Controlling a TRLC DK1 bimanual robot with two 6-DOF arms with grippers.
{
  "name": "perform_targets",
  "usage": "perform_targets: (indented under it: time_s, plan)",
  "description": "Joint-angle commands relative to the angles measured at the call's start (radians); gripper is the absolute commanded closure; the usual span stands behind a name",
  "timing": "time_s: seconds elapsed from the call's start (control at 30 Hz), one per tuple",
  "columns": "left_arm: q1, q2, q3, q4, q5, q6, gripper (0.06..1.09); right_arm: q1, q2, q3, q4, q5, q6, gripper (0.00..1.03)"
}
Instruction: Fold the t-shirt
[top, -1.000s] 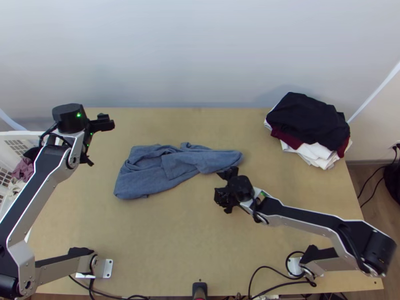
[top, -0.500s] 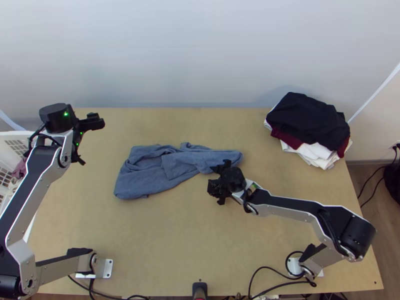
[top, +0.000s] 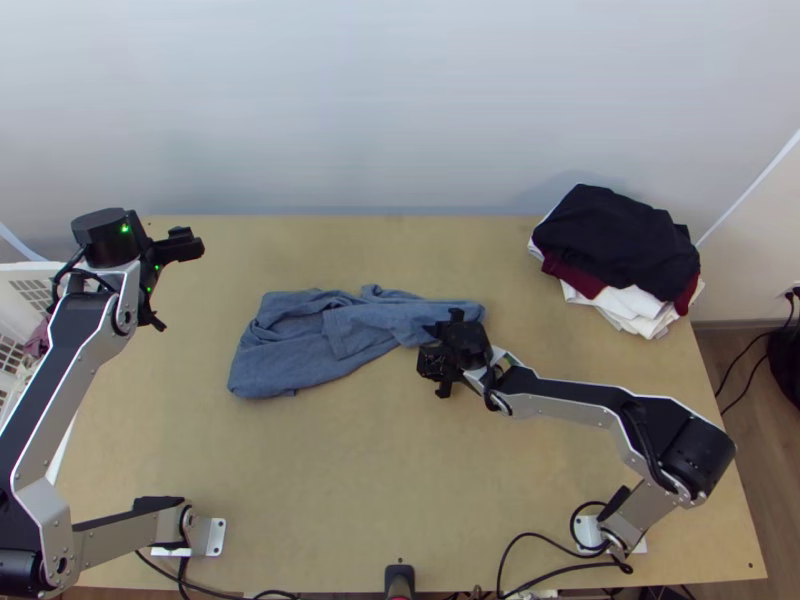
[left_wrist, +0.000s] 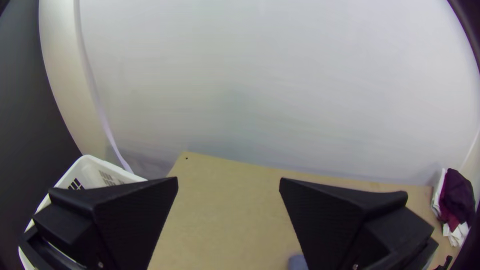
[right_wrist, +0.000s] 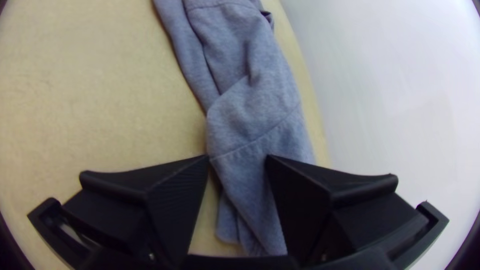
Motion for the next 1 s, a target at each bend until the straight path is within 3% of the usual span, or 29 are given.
perform_targets:
  time_s: [0.0, 0.37, 0.8, 0.97]
  plan:
    - [0.005, -0.019, -0.018, 0.013, 0.008, 0.008, 0.10, -0.010, 0.024, 0.010, 0.045, -0.019, -0.040, 0.76]
    - [0.010, -0.040, -0.044, 0.012, 0.006, 0.013, 0.10, -0.017, 0.021, 0.022, 0.082, -0.024, -0.040, 1.00]
    - [0.010, -0.043, -0.101, 0.006, 0.044, 0.045, 0.10, -0.098, 0.017, 0.111, 0.081, 0.001, 0.052, 1.00]
    - [0.007, -0.039, -0.139, -0.046, 0.126, 0.058, 0.11, -0.134, 0.037, 0.156, 0.082, 0.033, 0.092, 1.00]
